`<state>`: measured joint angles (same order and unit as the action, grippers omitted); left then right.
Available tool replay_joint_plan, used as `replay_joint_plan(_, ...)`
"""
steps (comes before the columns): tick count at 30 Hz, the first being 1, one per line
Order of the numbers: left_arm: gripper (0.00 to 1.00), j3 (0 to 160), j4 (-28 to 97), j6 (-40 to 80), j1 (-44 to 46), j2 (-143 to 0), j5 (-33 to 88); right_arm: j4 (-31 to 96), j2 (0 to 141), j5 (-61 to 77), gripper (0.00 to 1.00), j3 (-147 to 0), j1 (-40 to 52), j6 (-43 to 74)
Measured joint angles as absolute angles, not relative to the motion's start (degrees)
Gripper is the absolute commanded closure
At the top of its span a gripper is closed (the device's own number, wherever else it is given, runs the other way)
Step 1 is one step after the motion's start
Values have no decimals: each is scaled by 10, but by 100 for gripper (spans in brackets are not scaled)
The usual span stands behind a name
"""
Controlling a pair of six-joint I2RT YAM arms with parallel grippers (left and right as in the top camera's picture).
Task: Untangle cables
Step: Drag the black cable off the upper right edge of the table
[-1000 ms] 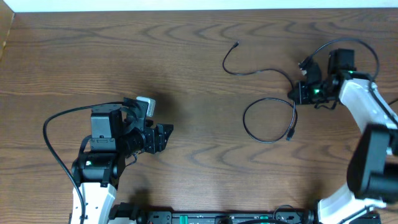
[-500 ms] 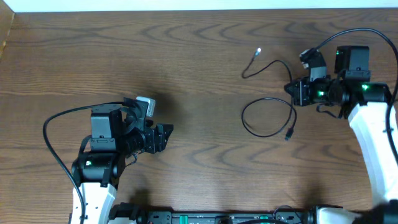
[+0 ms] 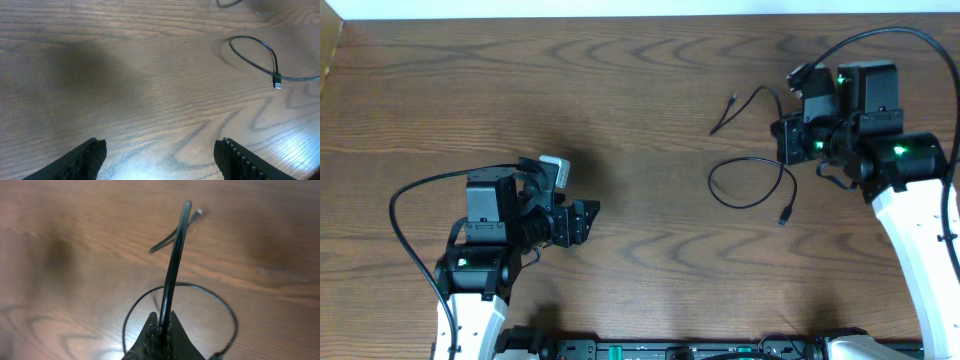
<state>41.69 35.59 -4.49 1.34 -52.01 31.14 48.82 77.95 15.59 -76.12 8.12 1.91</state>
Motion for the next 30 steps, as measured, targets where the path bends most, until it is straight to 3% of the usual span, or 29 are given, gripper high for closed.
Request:
replay_joint_plan(19, 25, 417, 355, -45, 13, -520, 313, 467, 810, 58, 99, -933, 45, 13)
replay_joint_plan(30, 25, 417, 306, -45, 13, -520, 353, 466, 1009, 83, 99, -1072, -77, -16)
